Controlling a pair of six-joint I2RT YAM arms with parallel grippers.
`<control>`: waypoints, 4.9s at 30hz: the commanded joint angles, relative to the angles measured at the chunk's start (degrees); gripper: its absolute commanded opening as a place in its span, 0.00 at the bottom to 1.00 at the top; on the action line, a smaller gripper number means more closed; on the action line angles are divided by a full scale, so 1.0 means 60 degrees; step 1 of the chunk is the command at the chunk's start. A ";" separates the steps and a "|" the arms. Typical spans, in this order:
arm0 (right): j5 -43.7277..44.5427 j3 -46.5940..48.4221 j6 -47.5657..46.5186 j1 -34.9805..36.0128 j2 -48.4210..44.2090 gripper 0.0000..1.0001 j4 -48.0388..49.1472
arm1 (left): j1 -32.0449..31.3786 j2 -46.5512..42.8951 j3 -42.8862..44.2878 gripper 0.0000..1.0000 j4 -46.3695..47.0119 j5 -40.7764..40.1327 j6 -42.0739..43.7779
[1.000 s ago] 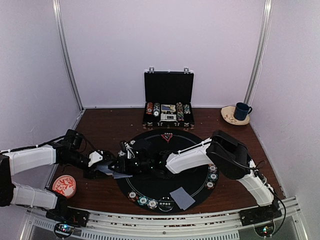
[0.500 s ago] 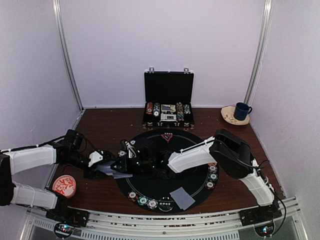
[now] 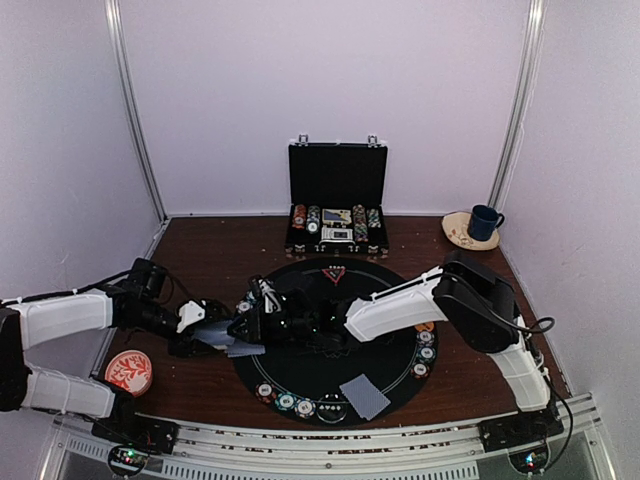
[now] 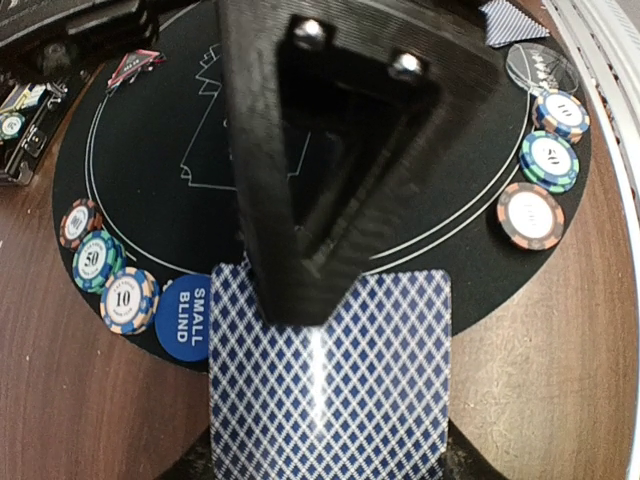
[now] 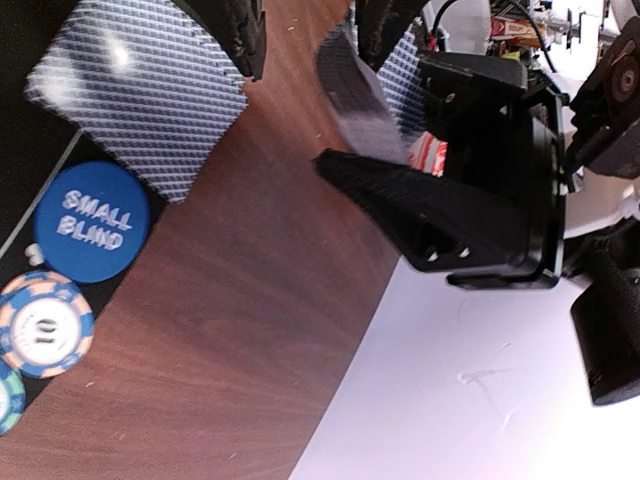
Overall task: Distribute texas hold em gaming equipment
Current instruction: Pick up the poker card from the face-down deck piles, then flop the poker card in the community card area.
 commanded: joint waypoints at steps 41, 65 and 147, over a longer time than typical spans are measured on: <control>-0.0711 -0.1082 0.0592 -0.0339 -0.0611 0.00 0.1385 | 0.0056 0.0078 0.0045 0.11 -0.0082 -0.0164 0.0085; 0.5387 -0.1789 -0.3776 -0.1176 -0.4154 0.00 -0.4854 | 0.0061 0.0069 0.0051 0.11 -0.0086 -0.0167 0.0062; 0.7840 0.3437 -0.8824 0.0847 0.1476 0.07 -0.6853 | 0.0047 0.0021 0.0035 0.11 -0.0036 -0.0261 0.0032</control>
